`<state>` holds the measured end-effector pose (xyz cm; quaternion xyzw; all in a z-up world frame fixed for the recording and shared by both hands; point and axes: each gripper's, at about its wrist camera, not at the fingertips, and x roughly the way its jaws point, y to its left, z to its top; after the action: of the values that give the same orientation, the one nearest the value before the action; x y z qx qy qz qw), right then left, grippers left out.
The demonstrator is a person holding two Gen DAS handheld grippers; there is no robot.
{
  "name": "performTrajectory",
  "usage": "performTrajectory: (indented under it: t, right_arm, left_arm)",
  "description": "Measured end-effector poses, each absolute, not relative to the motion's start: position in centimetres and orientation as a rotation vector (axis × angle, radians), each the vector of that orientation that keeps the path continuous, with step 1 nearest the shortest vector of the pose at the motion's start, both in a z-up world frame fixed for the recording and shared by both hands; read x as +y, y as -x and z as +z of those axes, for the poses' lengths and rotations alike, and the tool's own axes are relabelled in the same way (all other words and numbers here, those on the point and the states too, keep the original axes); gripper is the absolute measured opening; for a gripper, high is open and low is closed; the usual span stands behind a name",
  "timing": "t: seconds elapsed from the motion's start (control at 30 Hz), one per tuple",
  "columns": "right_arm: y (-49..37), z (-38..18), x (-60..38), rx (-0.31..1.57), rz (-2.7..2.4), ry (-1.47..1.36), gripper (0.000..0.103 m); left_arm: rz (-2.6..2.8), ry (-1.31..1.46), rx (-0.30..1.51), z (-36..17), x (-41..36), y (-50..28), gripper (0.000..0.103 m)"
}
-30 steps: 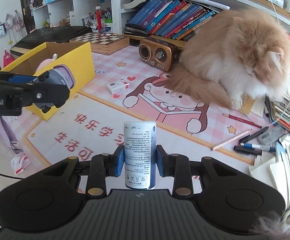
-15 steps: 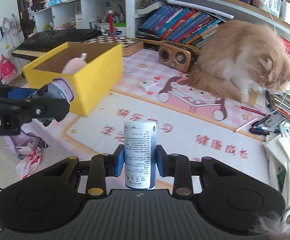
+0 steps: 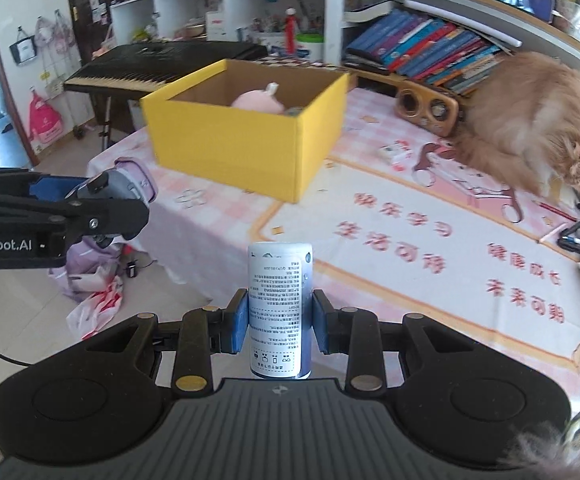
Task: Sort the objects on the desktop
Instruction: 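Carry the toy truck and white bottle over the yellow box with both grippers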
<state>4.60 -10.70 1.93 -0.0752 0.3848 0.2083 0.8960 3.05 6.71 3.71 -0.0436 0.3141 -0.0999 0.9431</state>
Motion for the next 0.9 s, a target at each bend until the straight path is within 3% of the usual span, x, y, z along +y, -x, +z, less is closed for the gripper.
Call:
performTrajectory:
  t: [0.5,0.9]
  right_arm:
    - [-5.7,2.9,-3.9,0.781,0.551,0.209,0.030]
    - [-12.9,8.1,-2.8,0.586,0.567,0.200,0.030]
  left_arm:
    - [-0.072,0.160,0.588,4.3,12.9,-1.1,0.061]
    - [-0.043,0.173,0.426,8.1,14.1,-6.6,0.061]
